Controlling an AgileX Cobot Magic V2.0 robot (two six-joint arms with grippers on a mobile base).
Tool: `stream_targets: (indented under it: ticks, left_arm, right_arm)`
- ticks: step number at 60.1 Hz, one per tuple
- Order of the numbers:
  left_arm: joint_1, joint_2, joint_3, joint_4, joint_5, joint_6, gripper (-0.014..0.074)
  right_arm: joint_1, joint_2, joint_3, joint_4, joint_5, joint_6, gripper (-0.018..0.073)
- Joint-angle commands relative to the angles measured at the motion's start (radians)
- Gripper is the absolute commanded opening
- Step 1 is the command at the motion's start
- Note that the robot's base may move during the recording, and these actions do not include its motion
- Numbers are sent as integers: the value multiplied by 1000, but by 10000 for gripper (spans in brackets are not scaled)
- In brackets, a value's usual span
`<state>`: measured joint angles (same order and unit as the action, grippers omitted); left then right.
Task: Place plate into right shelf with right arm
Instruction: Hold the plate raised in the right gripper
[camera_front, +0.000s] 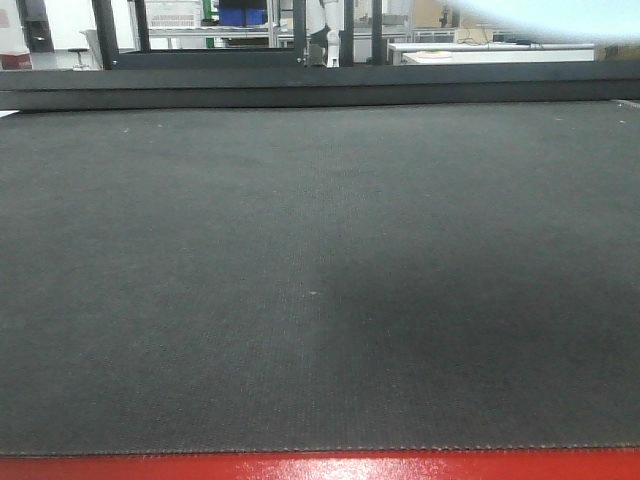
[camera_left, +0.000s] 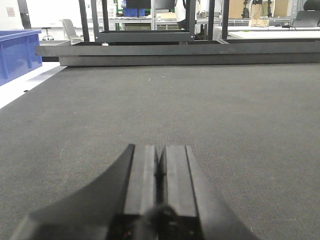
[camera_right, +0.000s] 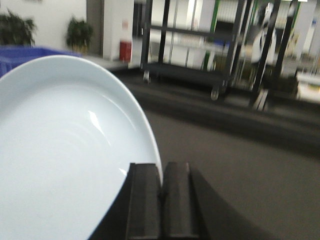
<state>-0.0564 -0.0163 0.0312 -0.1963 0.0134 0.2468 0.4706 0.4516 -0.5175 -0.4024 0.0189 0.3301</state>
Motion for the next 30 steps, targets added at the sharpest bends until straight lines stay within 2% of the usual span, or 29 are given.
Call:
stream_targets:
  ticks: [1,10,30]
  left_arm:
    - [-1,-11,8,-2,-86,-2,-47]
    - [-1,-11,8,-2,-86,-2,-47]
    - [-1,-11,8,-2,-86,-2,-47]
  right_arm:
    - [-5,-67,-25,-36,-105,-7,54]
    - [-5,-131,-25,-42,-110,-7,54]
    - [-5,-135,-25,-42,-117,-7,54]
